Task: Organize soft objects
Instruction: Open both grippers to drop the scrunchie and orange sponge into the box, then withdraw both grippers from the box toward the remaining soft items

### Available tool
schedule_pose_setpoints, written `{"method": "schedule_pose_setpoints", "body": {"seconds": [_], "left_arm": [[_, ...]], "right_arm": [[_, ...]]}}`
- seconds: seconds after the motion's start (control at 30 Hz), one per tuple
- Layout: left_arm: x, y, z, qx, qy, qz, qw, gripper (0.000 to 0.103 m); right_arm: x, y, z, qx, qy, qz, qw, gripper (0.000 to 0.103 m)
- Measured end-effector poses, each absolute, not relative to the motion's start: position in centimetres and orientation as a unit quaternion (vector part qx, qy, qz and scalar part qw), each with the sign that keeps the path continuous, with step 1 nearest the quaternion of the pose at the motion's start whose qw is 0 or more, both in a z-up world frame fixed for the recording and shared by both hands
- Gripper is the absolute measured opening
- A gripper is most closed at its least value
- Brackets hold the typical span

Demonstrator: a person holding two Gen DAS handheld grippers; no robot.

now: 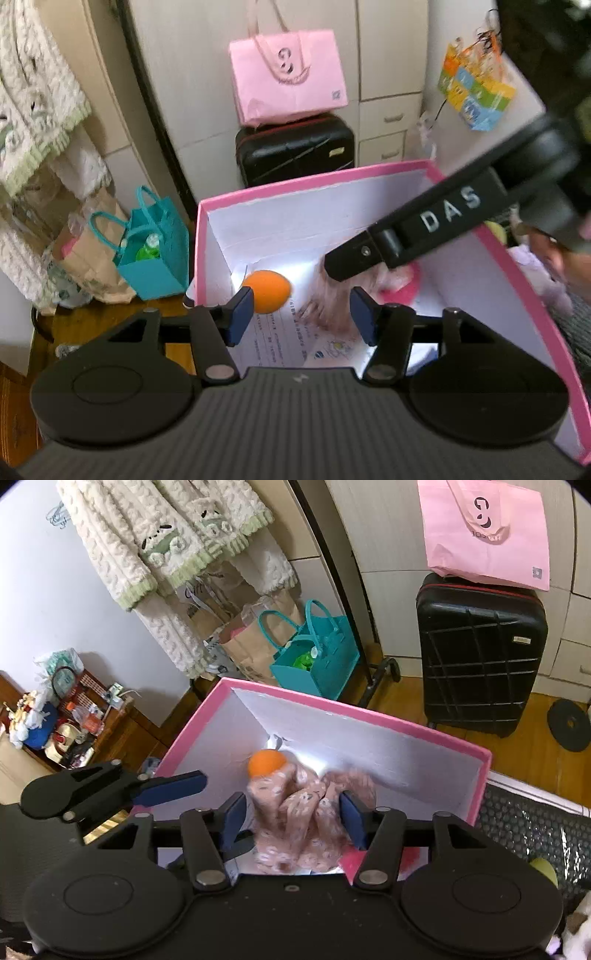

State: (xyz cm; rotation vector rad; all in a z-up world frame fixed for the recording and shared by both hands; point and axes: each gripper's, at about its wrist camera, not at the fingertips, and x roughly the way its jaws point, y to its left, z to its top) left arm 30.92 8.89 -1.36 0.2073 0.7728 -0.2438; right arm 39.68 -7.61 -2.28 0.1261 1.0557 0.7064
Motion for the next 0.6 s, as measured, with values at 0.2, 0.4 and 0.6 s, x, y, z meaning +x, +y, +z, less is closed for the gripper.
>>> {"method": "schedule_pose_setpoints", "body": {"seconds": [0.2, 0.4, 0.6], "left_arm": [[27.7, 9.0, 0.5, 0.125, 0.344, -0.12, 0.923, 0.062], [25.1, 10.0, 1.6, 0.104, 0.346, -0.134, 0.923, 0.064], [22.6, 10.5, 2.6, 0.083, 0.35, -0.151, 0.921, 0.067]], "right_arm": [[38.0, -8.4, -0.5, 0.05, 0.471, 0.335, 0.815, 0.065], [34.4, -9.5, 1.9, 0.02, 0.444, 0.348, 0.826, 0.065], [30.2, -10.9, 4.4, -0.017, 0.406, 0.356, 0.841, 0.065]]}}
